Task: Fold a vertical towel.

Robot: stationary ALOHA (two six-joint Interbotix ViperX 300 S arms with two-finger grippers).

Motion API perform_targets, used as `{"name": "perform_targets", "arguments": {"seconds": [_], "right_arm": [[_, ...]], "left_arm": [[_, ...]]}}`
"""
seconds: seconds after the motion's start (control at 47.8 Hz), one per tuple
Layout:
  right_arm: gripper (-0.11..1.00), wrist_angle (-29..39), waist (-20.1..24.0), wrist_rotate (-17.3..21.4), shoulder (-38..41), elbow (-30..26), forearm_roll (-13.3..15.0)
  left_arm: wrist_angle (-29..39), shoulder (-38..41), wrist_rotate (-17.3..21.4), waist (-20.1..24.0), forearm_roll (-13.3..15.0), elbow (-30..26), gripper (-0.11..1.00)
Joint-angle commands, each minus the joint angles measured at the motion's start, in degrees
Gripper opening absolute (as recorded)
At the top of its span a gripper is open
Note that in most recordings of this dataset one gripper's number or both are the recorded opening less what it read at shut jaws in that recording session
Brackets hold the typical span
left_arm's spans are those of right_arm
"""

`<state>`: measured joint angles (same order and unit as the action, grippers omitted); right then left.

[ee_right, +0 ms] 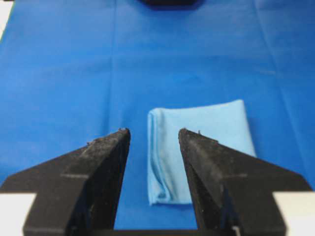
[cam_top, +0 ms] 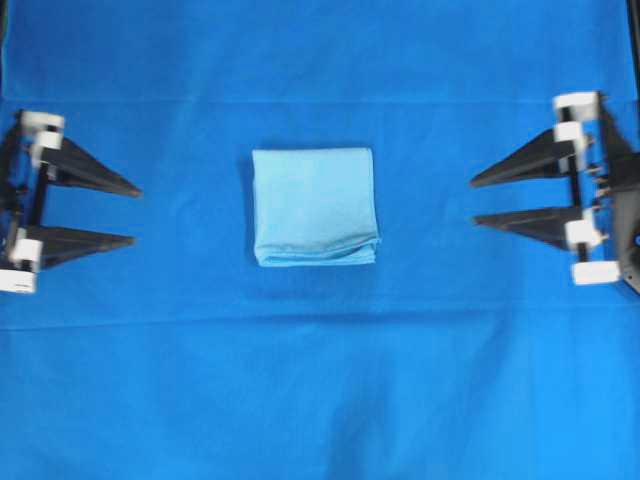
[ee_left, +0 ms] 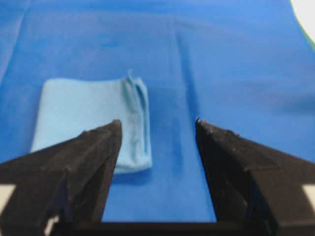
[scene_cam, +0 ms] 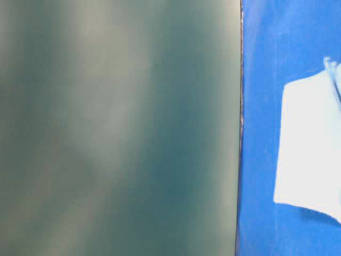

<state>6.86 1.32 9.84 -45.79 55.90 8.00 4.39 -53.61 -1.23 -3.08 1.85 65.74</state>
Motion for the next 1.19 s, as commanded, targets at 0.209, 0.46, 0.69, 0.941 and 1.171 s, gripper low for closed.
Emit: {"name": "perform_targets", "arguments": {"seconds": [0.209, 0.46, 0.69, 0.941, 1.171], "right_arm": [[0.51, -6.59, -3.52, 0.18, -10.20, 11.60, -0.18], [0.51, -13.45, -5.89, 0.26, -12.92, 20.30, -2.64], [0.51, -15.64, -6.24, 0.26, -12.22, 21.45, -3.16], [0.51, -15.38, -6.24, 0.26, -12.39, 21.36, -3.08], [0.51, -15.38, -6.24, 0.26, -12.39, 21.27, -3.08]], "left_arm": [[0.88, -11.43, -0.35, 2.11, 0.00, 7.47, 0.58], [0.70, -17.58, -0.70, 2.11, -0.09, 12.13, 0.58], [0.88, -18.02, -0.70, 2.11, -0.09, 12.13, 0.58], [0.88, -18.11, -0.70, 2.11, -0.09, 12.13, 0.58], [0.88, -18.11, -0.70, 2.11, -0.09, 12.13, 0.58]]}}
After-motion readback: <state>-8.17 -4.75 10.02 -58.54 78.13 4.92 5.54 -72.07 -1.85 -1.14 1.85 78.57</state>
